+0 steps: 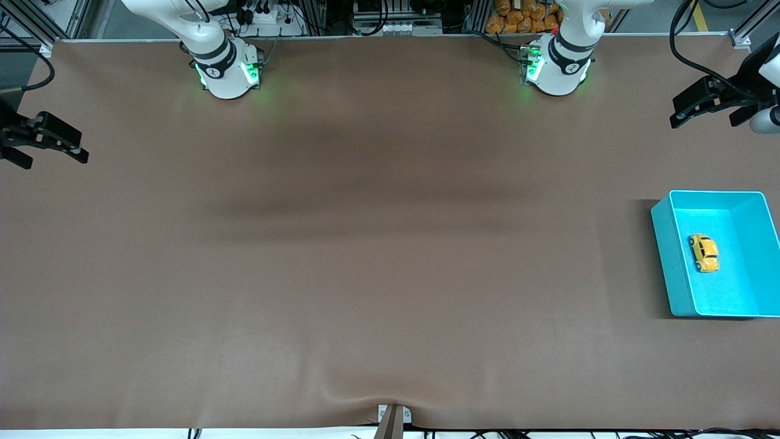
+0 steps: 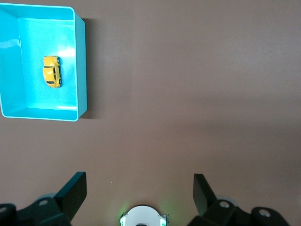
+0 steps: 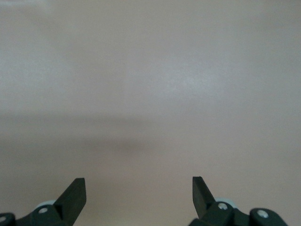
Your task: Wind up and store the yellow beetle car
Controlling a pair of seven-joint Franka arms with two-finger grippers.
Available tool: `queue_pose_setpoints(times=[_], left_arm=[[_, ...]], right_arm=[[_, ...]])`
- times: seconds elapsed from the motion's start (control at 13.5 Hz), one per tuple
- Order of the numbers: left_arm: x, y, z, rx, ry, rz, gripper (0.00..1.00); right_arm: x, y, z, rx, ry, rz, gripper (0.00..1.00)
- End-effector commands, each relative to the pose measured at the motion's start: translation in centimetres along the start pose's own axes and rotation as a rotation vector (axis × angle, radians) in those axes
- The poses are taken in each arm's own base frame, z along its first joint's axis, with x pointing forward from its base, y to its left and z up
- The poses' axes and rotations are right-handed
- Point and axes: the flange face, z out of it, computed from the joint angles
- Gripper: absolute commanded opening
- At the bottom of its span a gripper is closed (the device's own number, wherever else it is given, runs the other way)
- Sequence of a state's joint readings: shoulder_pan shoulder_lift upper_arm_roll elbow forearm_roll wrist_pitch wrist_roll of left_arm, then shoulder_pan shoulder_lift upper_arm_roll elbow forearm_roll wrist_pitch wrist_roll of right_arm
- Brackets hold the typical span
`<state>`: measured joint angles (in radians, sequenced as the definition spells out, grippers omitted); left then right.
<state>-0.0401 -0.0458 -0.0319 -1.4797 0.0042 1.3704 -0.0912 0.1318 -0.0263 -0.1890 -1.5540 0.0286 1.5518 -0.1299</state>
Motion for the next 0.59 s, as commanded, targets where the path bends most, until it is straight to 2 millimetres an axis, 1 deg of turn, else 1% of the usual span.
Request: queue_pose_setpoints(times=[0.0, 0.22, 0.37, 0.52], left_arm=[[-0.1, -0.2, -0.7, -0.018, -0.004, 0.014, 1.0], [-0.2, 0.2, -0.7, -0.018, -0.004, 0.02, 1.0], [-0.2, 0.3, -0.6, -0.017, -0.007, 0.022, 1.0], [-0.2, 0.4, -0.6, -0.019, -0.007, 0.023, 1.0]], right_arm=[[0.0, 0.4, 0.3, 0.008, -0.029, 0.023, 1.0], [-0.3, 0.1, 0.2, 0.011, -0.05, 0.02, 1.0], [-0.3, -0.5, 0.0, 0.011, -0.046, 0.009, 1.0], [-0.2, -0.7, -1.0, 0.014, -0.024, 0.002, 1.0]])
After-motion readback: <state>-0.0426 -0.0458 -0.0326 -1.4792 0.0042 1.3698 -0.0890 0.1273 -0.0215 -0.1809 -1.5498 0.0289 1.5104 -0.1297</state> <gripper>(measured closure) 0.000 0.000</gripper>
